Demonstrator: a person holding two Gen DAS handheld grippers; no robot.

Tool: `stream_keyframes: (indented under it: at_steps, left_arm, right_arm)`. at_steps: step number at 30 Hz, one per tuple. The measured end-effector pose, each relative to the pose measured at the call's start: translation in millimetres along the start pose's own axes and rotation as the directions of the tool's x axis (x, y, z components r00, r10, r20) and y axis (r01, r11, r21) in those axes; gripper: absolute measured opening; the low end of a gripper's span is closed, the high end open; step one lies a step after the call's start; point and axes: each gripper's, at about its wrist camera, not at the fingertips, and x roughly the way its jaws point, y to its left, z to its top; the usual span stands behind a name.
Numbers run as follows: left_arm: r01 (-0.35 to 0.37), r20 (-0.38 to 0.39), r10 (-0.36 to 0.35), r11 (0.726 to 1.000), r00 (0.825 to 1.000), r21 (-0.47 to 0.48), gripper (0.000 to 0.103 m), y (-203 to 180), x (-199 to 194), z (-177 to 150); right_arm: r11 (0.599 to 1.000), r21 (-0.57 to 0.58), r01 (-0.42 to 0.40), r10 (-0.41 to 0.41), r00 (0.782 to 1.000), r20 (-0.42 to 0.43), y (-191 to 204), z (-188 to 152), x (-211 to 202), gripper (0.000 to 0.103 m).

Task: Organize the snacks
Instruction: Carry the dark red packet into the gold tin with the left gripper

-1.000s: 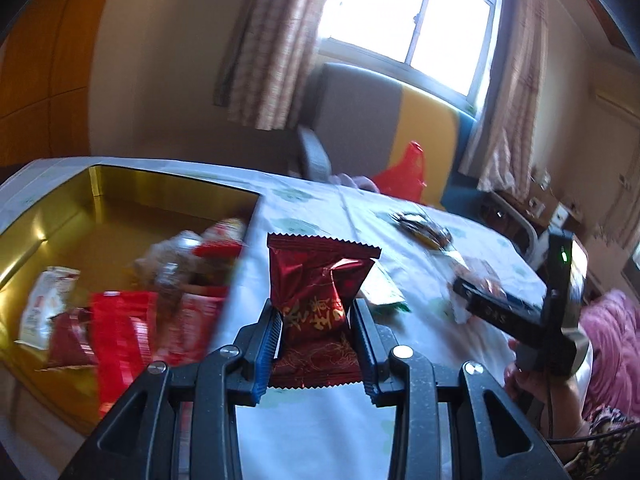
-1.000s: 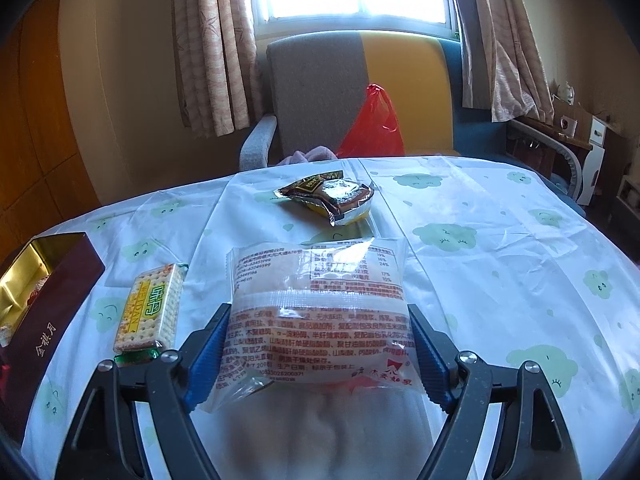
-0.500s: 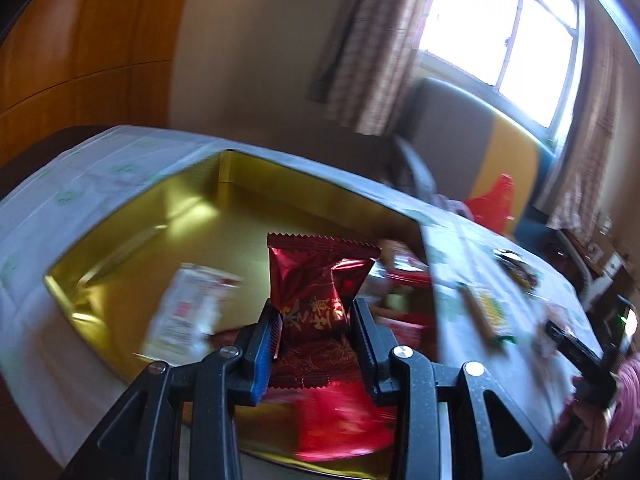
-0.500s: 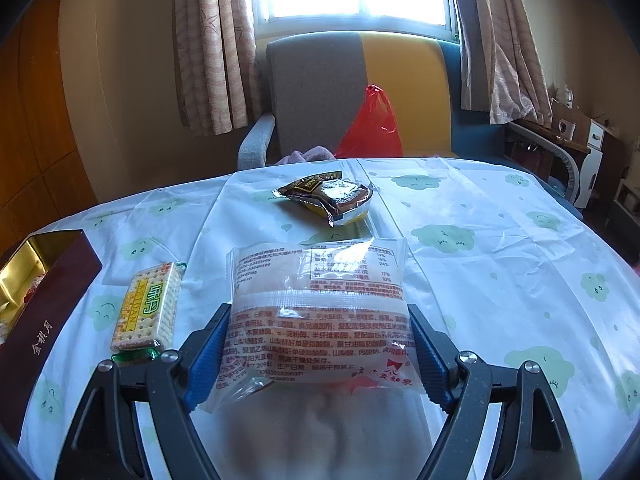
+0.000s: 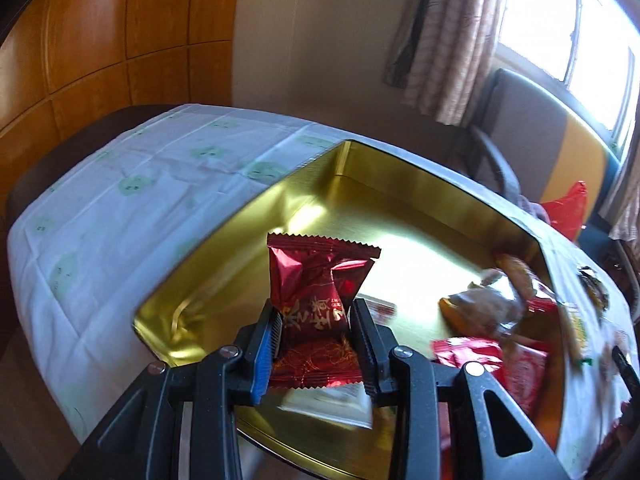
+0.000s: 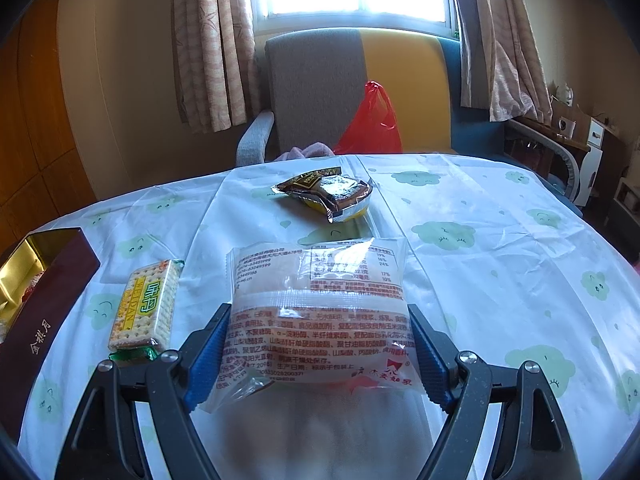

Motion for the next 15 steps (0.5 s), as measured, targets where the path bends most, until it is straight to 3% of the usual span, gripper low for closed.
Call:
stream_keyframes:
  at_steps: [6, 15]
  left_arm:
    - [-0.058, -0.008, 0.058, 0.998, 0.998, 0.03, 0.036, 9, 11, 1]
    - [-0.082, -0.004, 0.082, 0.996, 0.997, 0.04, 0.038, 7, 10, -5]
  right_arm:
    - [1.0, 0.0, 0.0, 0.0, 1.0, 0.001, 0, 0, 0, 0.083]
    - [1.0, -0.001, 0.001, -0.001, 1.0, 0.001, 1, 0, 0, 0.083]
